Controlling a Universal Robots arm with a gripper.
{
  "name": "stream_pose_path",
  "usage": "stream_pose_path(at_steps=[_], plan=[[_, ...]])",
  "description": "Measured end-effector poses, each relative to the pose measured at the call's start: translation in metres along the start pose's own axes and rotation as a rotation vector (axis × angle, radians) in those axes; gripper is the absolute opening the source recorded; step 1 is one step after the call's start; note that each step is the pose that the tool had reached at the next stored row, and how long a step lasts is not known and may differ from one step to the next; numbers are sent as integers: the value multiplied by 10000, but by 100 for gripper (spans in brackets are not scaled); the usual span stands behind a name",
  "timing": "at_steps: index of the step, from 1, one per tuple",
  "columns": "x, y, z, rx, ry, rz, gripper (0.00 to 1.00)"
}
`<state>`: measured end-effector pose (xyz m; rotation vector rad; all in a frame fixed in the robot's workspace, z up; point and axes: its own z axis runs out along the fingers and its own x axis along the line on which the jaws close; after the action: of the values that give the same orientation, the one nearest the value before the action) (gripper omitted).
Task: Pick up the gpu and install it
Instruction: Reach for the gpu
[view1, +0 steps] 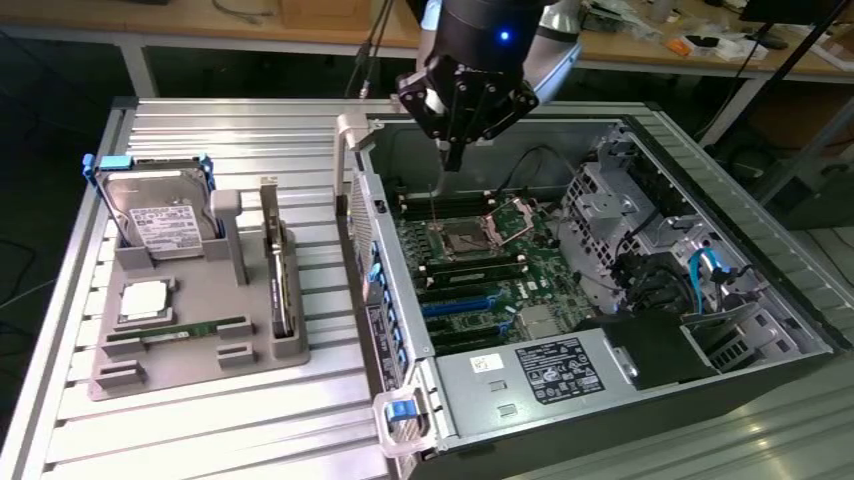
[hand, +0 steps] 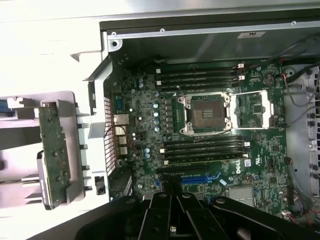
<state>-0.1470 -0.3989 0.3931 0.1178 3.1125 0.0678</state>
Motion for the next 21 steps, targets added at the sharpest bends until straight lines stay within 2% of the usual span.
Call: stream_pose_path(at_steps=[5, 10, 13, 17, 21], plan=[[131, -10, -2, -2, 4, -66, 10], [167, -13, 3, -13, 36, -557, 10], [259, -20, 2, -14, 40, -610, 10], [462, -35, 1, -17, 40, -620, 10], [596, -45, -2, -16, 44, -625, 10]])
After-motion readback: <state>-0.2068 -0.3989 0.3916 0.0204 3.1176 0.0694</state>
